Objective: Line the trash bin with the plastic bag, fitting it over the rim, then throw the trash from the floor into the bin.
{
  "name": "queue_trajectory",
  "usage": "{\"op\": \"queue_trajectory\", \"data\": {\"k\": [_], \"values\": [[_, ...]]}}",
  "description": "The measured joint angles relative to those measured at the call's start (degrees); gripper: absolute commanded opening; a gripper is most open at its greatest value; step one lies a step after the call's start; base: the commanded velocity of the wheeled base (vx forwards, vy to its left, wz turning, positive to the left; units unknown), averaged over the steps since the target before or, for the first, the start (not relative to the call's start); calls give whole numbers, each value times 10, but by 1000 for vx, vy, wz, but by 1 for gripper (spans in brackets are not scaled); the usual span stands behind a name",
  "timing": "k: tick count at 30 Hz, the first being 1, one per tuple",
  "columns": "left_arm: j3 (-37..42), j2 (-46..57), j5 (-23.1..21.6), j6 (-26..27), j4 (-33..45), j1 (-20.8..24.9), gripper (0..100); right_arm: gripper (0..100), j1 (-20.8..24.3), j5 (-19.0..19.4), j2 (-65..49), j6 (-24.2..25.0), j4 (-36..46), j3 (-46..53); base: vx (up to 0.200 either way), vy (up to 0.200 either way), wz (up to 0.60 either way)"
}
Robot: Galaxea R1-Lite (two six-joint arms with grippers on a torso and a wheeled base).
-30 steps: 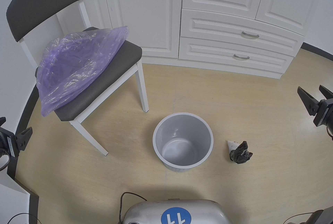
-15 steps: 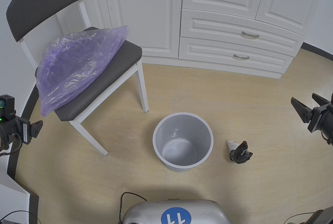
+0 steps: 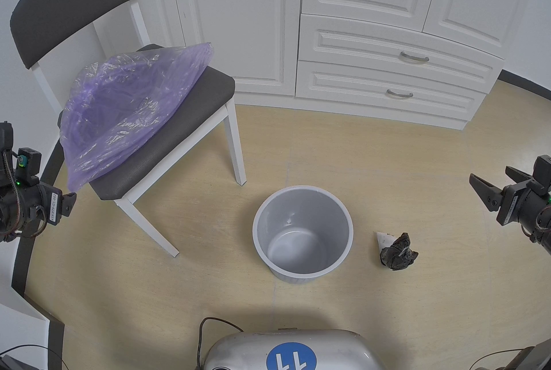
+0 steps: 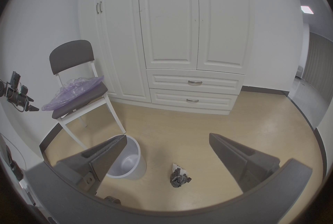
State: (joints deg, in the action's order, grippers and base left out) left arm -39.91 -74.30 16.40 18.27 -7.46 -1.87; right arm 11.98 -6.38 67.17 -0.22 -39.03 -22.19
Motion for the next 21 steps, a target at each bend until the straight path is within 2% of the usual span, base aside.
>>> {"op": "queue_trajectory", "data": {"k": [21], "values": [[-85,-99,-3,-15,-21,-67,100,100,-18,13,6,0,-2,1,0,0,0]]}}
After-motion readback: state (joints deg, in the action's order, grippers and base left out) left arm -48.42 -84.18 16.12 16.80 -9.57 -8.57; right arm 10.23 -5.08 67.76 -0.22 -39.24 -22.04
